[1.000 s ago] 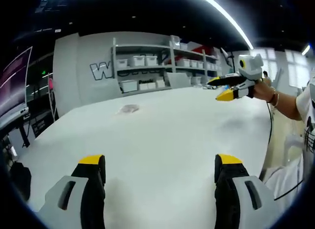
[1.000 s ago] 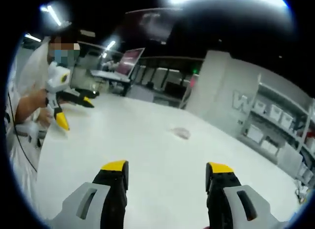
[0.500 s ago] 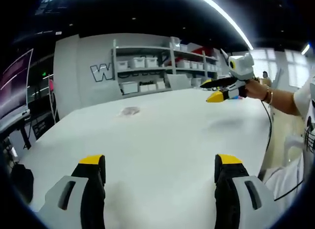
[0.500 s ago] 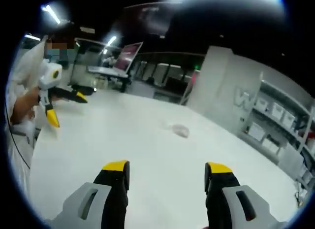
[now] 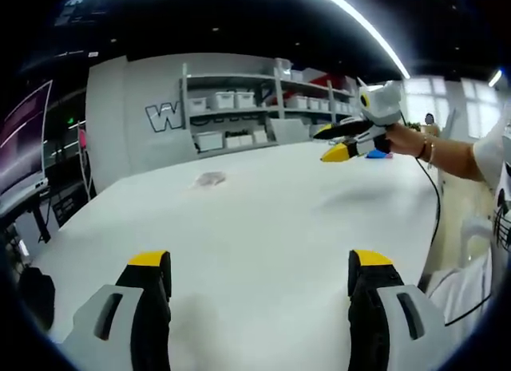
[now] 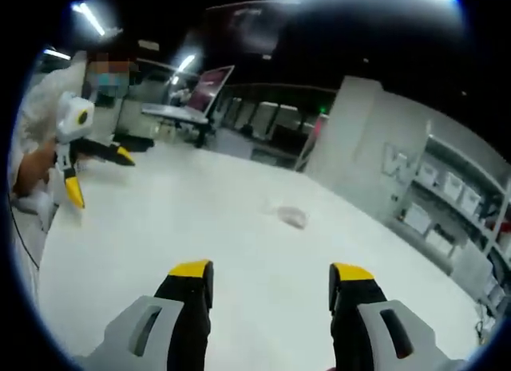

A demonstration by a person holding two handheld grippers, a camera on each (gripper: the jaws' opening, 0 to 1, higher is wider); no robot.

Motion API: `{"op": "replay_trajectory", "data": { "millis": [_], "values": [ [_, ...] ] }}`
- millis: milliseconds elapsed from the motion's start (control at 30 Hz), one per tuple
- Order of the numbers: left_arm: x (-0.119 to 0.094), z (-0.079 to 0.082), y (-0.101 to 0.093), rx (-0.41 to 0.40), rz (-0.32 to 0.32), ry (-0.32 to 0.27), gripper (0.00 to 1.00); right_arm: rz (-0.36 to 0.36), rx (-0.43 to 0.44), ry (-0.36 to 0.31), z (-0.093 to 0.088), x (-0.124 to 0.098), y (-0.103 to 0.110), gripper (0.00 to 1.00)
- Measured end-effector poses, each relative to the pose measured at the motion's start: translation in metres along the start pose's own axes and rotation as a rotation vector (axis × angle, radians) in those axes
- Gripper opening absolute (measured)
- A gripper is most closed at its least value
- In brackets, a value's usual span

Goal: Open the resealable bag by pulling the two sides of the seal apart until the entire bag opening is separated and visibly accessible.

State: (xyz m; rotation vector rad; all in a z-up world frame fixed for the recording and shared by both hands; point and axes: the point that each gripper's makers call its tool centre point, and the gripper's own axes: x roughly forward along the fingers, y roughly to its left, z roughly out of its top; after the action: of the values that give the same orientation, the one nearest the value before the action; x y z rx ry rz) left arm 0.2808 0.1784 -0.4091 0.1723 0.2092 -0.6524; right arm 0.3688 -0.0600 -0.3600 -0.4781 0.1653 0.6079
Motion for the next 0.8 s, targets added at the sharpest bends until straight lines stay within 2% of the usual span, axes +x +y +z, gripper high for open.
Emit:
{"op": "replay_trajectory", "data": {
  "millis": [233,600,800],
  "values": [
    [-0.001,-0.001,0.002,-0.001,0.008,0.003,0.91,0.005,0.048,-0.003,-0.002,0.006,-0.005,0.57],
    [0.001,-0.005,-0.001,-0.006,-0.008,0.011,0.9,0.015,0.041,0.018,-0.008,0.019,-0.007,0.55],
    [0.001,-0.002,0.001,-0.014,-0.005,-0.005,0.89,0.029,0.028,0.018,-0.004,0.032,-0.007,0.53]
  ]
}}
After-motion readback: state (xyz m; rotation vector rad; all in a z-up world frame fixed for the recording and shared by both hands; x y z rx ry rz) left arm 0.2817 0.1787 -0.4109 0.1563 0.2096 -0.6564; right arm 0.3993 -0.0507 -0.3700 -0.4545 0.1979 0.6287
